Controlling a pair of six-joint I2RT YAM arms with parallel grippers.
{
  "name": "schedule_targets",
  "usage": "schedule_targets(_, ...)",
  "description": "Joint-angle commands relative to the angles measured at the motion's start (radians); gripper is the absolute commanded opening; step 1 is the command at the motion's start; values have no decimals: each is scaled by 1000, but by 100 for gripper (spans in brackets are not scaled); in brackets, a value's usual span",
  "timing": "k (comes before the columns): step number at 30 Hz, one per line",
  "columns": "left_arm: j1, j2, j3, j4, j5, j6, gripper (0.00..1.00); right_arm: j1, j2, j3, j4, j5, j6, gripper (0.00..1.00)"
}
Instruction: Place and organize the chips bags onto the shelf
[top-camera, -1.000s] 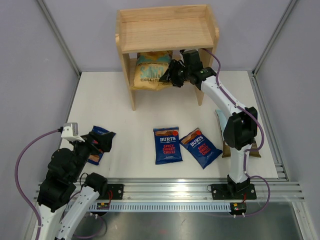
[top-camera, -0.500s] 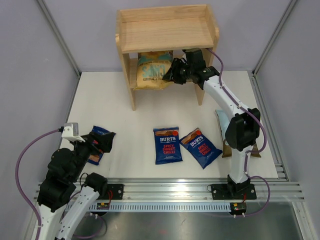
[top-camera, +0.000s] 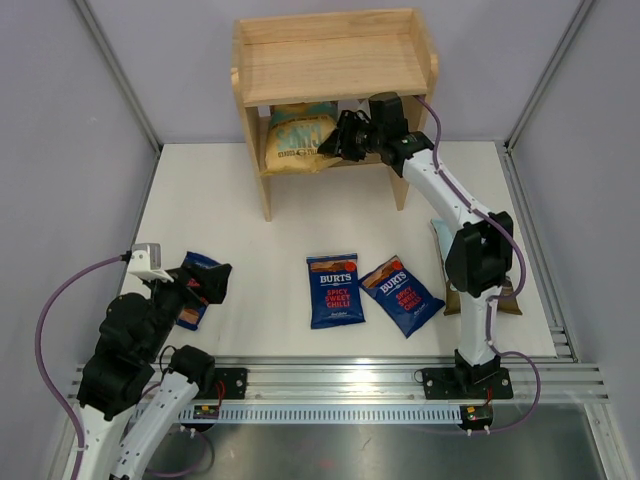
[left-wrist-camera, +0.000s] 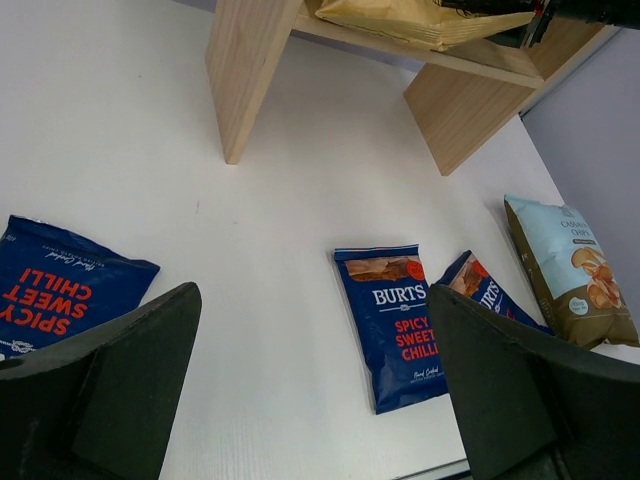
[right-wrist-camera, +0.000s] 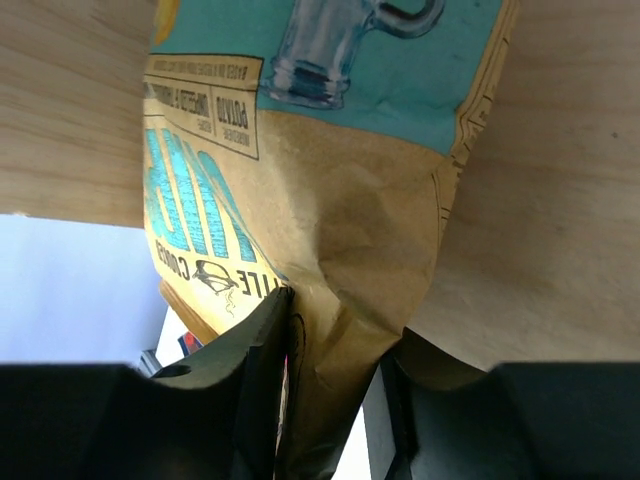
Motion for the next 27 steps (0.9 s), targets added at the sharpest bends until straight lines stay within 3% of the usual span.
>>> schedule_targets(1,-2,14,0,50,23,22,99,10,27,38,123,-22,22,40)
schedule_targets(13,-3,16,-1,50,31,23,99,38,87,115,139,-96,-24,41)
schedule_targets(21,-2,17,-3,56,39,23,99,47,90,139,139,-199,-74,47)
schedule_targets(27,-2,16,-5,58,43,22,99,58,64,46,252,-246,-59,44)
